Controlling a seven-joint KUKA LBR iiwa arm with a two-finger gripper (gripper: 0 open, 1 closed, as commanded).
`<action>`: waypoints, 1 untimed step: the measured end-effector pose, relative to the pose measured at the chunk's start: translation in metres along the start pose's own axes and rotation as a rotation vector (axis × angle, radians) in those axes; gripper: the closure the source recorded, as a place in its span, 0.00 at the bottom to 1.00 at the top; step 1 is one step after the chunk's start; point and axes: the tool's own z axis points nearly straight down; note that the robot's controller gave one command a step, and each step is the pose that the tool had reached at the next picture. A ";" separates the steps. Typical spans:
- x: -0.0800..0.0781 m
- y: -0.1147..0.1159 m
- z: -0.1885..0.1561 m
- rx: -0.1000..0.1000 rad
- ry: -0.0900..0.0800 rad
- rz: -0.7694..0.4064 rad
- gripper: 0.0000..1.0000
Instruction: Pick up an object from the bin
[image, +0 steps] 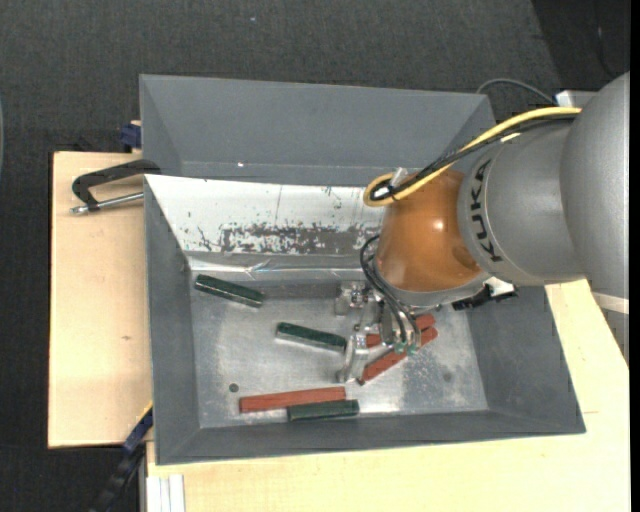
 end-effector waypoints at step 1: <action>0.000 0.000 0.000 0.000 0.000 0.000 1.00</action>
Offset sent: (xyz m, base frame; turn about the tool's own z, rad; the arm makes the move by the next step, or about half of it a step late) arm 0.0000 0.0000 0.0000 0.0000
